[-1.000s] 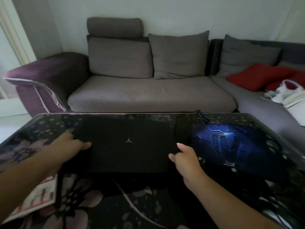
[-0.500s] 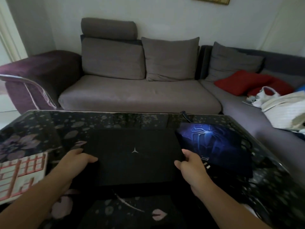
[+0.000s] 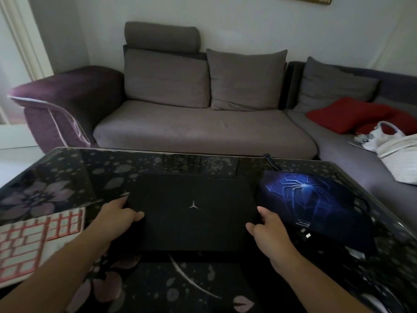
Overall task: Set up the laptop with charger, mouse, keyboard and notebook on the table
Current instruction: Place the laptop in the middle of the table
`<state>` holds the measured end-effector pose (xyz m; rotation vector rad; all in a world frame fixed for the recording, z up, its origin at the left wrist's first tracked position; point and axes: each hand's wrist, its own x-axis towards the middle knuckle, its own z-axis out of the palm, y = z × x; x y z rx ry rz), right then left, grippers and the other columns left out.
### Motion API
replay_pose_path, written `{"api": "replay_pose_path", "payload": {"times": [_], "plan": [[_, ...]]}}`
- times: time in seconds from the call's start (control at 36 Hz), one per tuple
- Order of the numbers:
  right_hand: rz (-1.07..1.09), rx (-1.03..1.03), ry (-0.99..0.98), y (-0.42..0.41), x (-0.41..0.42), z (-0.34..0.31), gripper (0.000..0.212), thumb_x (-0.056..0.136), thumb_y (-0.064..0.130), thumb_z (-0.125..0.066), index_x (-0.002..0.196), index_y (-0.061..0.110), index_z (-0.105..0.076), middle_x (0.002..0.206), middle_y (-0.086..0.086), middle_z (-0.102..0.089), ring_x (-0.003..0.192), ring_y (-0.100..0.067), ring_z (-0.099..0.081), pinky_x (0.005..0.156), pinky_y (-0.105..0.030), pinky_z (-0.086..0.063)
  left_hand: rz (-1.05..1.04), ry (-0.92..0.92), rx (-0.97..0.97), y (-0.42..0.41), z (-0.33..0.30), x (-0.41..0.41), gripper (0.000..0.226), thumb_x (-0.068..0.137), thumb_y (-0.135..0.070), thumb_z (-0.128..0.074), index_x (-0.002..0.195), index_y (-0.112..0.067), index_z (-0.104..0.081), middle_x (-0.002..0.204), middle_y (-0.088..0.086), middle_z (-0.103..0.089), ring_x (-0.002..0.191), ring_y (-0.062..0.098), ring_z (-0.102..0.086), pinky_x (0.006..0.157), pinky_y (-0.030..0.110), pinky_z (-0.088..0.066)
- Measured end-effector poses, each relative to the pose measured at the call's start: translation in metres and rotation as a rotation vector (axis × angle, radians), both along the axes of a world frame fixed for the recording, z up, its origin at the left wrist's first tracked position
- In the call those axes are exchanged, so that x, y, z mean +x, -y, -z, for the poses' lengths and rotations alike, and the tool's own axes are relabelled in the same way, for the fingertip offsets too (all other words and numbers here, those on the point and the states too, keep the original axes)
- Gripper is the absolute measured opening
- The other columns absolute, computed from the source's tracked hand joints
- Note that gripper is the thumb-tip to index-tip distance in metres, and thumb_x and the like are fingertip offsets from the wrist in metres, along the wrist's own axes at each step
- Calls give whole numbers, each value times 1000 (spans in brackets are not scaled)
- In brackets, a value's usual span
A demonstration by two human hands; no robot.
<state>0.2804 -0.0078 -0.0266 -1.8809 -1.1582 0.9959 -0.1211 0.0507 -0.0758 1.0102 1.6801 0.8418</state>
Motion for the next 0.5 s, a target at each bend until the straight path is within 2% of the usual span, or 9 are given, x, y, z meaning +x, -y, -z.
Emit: {"api": "replay_pose_path", "payload": {"times": [0.14, 0.25, 0.33, 0.44, 0.5], "plan": [[-17, -5, 25, 3, -2, -5, 73, 96, 14, -69, 160, 26, -37, 159, 2, -42, 144, -19, -45, 119, -43, -40, -3, -28, 7, 13, -17, 8, 94, 47, -45, -82, 138, -36, -62, 129, -5, -72, 113, 24, -71, 106, 48, -54], [-22, -8, 32, 6, -2, -8, 73, 98, 12, -67, 162, 25, -33, 160, 2, -40, 145, -19, -44, 118, -39, -39, -6, -58, 3, 26, -35, 22, 80, 66, -31, -80, 143, -33, -58, 133, -2, -69, 114, 26, -69, 106, 50, -54], [-28, -2, 55, 6, -3, -12, 72, 100, 12, -66, 162, 23, -31, 161, 1, -36, 146, -20, -42, 115, -36, -38, -18, -103, -15, 27, -34, 24, 79, 71, -32, -80, 146, -31, -56, 135, 0, -67, 113, 26, -69, 104, 50, -55], [-71, -16, 107, 6, -1, -15, 74, 99, 16, -68, 163, 21, -31, 164, -1, -36, 148, -22, -42, 116, -36, -39, -32, -214, -6, 26, -34, 25, 75, 75, -36, -82, 145, -28, -57, 133, 1, -68, 112, 26, -69, 104, 49, -55], [-120, -14, 206, 8, -1, -20, 72, 100, 20, -67, 163, 19, -31, 163, -2, -37, 148, -22, -41, 114, -33, -39, -46, -337, 10, 31, -37, 32, 73, 81, -36, -80, 148, -24, -54, 140, 8, -63, 119, 30, -65, 107, 51, -52]]}}
